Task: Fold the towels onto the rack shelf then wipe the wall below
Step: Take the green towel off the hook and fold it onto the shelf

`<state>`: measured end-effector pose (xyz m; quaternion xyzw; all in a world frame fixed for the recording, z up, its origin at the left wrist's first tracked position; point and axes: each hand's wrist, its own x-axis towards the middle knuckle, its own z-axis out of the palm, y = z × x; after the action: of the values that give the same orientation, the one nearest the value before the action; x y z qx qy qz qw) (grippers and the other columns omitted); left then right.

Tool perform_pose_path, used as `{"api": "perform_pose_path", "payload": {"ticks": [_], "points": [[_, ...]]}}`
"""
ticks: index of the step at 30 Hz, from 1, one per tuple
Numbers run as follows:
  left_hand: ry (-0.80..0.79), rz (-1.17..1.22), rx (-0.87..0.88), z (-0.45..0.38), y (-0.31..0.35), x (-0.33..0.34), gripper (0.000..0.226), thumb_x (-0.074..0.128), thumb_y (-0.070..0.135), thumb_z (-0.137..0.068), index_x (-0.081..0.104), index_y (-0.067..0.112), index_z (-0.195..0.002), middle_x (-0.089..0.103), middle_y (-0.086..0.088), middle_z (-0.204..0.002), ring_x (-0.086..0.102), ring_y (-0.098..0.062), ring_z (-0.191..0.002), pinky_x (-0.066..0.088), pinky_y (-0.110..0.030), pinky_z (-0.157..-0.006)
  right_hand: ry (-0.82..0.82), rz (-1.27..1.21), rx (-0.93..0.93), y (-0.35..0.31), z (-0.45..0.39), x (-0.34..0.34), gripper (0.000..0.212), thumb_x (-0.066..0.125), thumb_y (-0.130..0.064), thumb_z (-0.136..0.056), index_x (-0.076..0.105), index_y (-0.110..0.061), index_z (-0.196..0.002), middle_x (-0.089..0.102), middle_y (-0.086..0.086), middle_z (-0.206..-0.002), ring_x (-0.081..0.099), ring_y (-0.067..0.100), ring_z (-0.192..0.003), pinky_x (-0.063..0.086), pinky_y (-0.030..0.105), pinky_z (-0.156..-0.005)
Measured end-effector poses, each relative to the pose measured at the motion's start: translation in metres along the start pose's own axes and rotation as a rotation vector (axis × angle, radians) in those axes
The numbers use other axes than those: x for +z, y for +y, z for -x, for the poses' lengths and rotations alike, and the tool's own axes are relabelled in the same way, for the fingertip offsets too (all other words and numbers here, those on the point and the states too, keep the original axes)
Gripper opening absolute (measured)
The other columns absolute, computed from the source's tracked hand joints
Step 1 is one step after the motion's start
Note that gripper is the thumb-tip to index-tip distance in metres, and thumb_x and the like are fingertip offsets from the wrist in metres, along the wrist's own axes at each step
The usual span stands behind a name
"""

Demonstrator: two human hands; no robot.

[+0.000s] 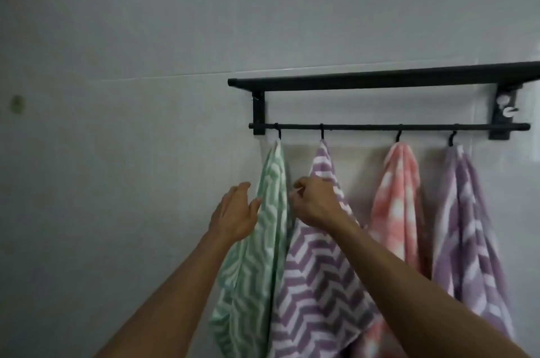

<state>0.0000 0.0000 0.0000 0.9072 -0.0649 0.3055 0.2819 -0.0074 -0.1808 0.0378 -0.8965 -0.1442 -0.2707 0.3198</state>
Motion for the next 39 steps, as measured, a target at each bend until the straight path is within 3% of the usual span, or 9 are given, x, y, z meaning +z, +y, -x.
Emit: {"api": "perform_pose_path", "payload": {"ticks": [3, 8, 12, 15, 20, 28, 33, 35, 39], "points": [[-0.013, 0.15, -0.005, -0.031, -0.008, 0.01, 0.062, 0.05, 0.037, -0.102, 0.033, 0.006, -0.152, 0.047, -0.018, -0.149, 0.049, -0.032, -0.134, 0.041, -0.038, -0.109, 0.037, -0.098, 0.099, -0.005, -0.026, 0.028, 0.016, 0.062, -0.021, -0.098, 0.066, -0.009, -0.107, 0.072, 0.007, -0.089, 0.071, 0.022, -0.077, 0.063, 0.04, -0.073], [-0.078, 0.289, 0.03, -0.066, -0.013, 0.033, 0.053, 0.062, 0.029, -0.096, 0.042, 0.015, -0.143, 0.068, -0.013, -0.119, 0.066, -0.032, -0.107, 0.052, -0.032, -0.082, 0.026, -0.226, 0.2, -0.007, -0.057, 0.05, 0.033, 0.072, -0.006, -0.087, 0.058, -0.02, -0.113, 0.071, 0.007, -0.097, 0.071, 0.023, -0.085, 0.063, 0.04, -0.076], [-0.058, 0.303, 0.056, -0.08, -0.012, 0.045, 0.044, 0.061, 0.022, -0.094, 0.049, 0.011, -0.135, 0.07, -0.011, -0.1, 0.066, -0.03, -0.095, 0.042, -0.026, -0.069, 0.124, -0.317, 0.194, -0.003, -0.081, 0.059, 0.03, 0.056, -0.03, -0.102, 0.056, -0.018, -0.129, 0.069, 0.006, -0.111, 0.071, 0.021, -0.09, 0.061, 0.037, -0.081], [-0.015, 0.332, 0.09, -0.088, -0.01, 0.044, 0.028, 0.055, 0.016, -0.095, 0.059, 0.011, -0.122, 0.064, -0.001, -0.085, 0.064, -0.024, -0.083, 0.04, -0.026, -0.065, 0.219, -0.332, 0.187, 0.0, -0.098, 0.065, 0.038, 0.059, -0.033, -0.099, 0.057, -0.021, -0.135, 0.071, 0.006, -0.118, 0.071, 0.023, -0.097, 0.06, 0.037, -0.088], [0.065, 0.369, 0.111, -0.102, -0.009, 0.039, 0.022, 0.053, 0.012, -0.095, 0.06, 0.015, -0.116, 0.065, 0.001, -0.089, 0.062, -0.018, -0.077, 0.044, -0.028, -0.064, 0.341, -0.38, 0.154, -0.003, -0.116, 0.068, 0.02, 0.063, -0.017, -0.095, 0.06, -0.03, -0.111, 0.072, 0.0, -0.101, 0.071, 0.021, -0.087, 0.062, 0.04, -0.079], [0.149, 0.424, 0.118, -0.108, -0.009, 0.04, 0.005, 0.055, 0.018, -0.095, 0.053, 0.016, -0.098, 0.061, 0.001, -0.086, 0.058, -0.016, -0.074, 0.038, -0.021, -0.053, 0.441, -0.381, 0.068, -0.008, -0.115, 0.07, 0.028, 0.057, 0.0, -0.089, 0.058, -0.027, -0.093, 0.064, -0.008, -0.085, 0.067, 0.018, -0.078, 0.061, 0.038, -0.068], [0.208, 0.492, 0.069, -0.1, -0.025, 0.037, 0.011, 0.053, 0.024, -0.098, 0.049, 0.016, -0.092, 0.06, -0.001, -0.08, 0.058, -0.016, -0.069, 0.044, -0.029, -0.053, 0.262, -0.57, 0.0, -0.01, -0.099, 0.069, 0.014, 0.071, -0.017, -0.093, 0.059, -0.023, -0.096, 0.067, 0.005, -0.098, 0.072, 0.019, -0.074, 0.06, 0.03, -0.061], [0.25, 0.578, 0.001, -0.095, -0.031, 0.031, 0.008, 0.053, 0.019, -0.096, 0.05, 0.017, -0.089, 0.062, -0.004, -0.079, 0.06, -0.02, -0.068, 0.048, -0.037, -0.057, 0.127, -0.55, -0.019, -0.01, -0.086, 0.067, 0.026, 0.077, -0.025, -0.089, 0.059, -0.021, -0.107, 0.068, 0.003, -0.101, 0.071, 0.018, -0.082, 0.061, 0.03, -0.065], [0.347, 0.709, -0.095, -0.08, -0.035, 0.01, 0.012, 0.055, 0.014, -0.092, 0.049, 0.02, -0.083, 0.063, -0.006, -0.079, 0.056, -0.018, -0.065, 0.048, -0.035, -0.059, -0.239, -0.564, 0.128, -0.002, -0.05, 0.076, 0.049, 0.085, -0.025, -0.08, 0.059, -0.022, -0.121, 0.069, 0.002, -0.104, 0.067, 0.012, -0.072, 0.048, 0.016, -0.047]]}}
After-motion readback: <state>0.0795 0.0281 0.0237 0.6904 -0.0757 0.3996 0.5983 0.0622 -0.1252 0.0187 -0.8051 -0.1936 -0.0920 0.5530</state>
